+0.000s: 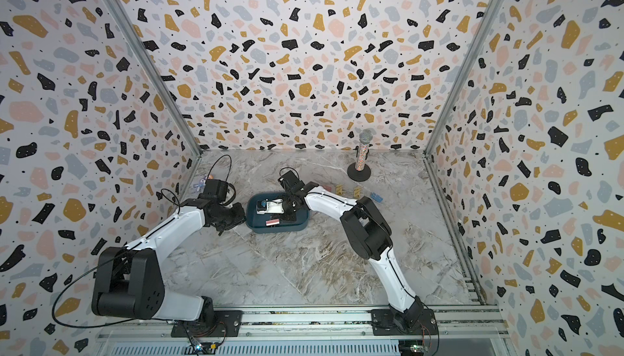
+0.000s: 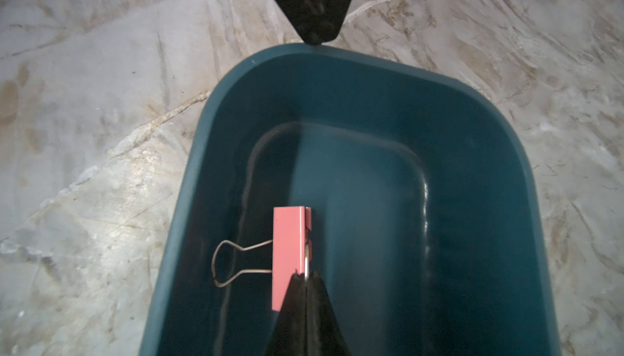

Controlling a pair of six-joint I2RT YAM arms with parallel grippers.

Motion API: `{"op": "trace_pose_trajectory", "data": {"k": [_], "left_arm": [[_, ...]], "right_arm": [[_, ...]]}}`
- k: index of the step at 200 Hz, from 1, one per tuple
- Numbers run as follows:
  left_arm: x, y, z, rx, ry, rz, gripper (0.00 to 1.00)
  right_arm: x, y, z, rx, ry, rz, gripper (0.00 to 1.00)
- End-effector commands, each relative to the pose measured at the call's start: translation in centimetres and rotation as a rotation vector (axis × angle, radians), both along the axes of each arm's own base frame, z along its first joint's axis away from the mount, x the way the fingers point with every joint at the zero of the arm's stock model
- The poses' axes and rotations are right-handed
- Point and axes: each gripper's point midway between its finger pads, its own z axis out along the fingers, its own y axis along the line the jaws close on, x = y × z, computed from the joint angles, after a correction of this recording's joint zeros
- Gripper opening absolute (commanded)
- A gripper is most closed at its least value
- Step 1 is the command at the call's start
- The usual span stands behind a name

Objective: Take out the binder clips from the storage box
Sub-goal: Pick up the binder clip from the storage box.

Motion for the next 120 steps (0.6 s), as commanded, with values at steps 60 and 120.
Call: {"op": "trace_pose_trajectory", "data": {"k": [60,120], "left_arm": [[1.5,-0.8,0.1,-0.024,-0.039,-0.058,0.27],[1.9,-0.9,-0.5,-0.021,-0.031,-0.073,0.28]], "right_arm": [[0.7,0.5,4.8,0.076,-0.075,-0.035,0.0],[2.4,0.3,7.4,0.139,-0.108,-0.089,0.0]]}}
